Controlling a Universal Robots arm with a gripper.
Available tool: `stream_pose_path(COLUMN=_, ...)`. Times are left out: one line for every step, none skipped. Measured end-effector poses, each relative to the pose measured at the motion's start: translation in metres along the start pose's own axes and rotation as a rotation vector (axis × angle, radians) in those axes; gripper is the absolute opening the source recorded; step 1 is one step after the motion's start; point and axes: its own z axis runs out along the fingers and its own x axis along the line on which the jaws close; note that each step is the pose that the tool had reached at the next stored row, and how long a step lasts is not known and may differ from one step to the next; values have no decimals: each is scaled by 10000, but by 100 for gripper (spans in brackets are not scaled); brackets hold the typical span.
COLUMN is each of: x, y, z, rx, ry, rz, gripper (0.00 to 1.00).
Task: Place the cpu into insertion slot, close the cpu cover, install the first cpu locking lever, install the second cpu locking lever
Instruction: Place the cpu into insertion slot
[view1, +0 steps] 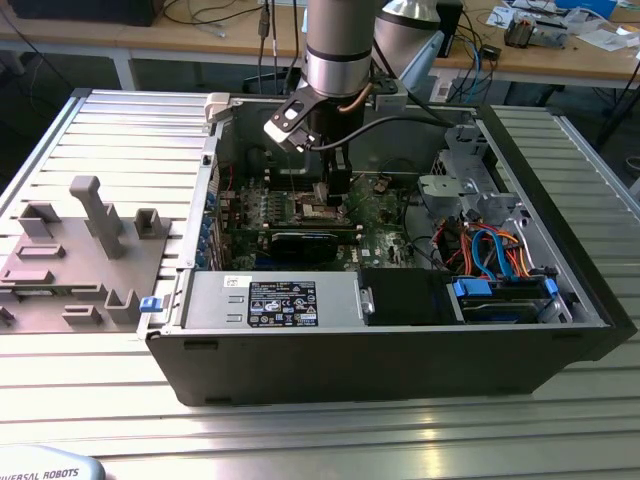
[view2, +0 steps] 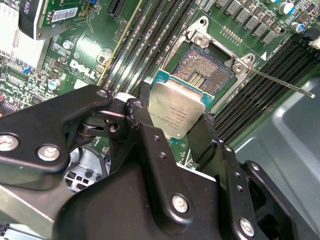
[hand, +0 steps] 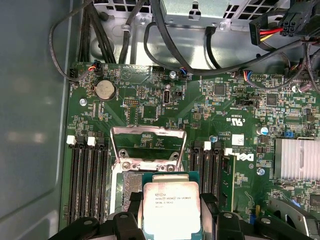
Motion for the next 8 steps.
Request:
stream_pose_path(x=0, y=0, z=2, rx=0, ry=-6, rz=-1, gripper=55)
stream_pose_path(x=0, y=0, z=2, rx=2, ry=-14, rz=-1, gripper=55)
stream_pose_path(x=-1, y=0, z=4, rx=3, ry=-16, rz=-1, gripper=55)
stream_pose_path(x=0, y=-1, z=7, rx=2, ry=-15, rz=-1, gripper=55)
stream_pose_path(x=0, y=-1, z=15, rx=2, ry=-15, rz=-1, gripper=55)
stream_pose_path(x=0, y=-1, z=16, rx=2, ry=-15, rz=-1, gripper=55)
stream_pose_path(x=0, y=-1, z=17, rx=2, ry=-15, rz=-1, gripper=55)
stream_pose_path(x=0, y=-1, z=19, rx=1, ry=-15, rz=-1, gripper=55)
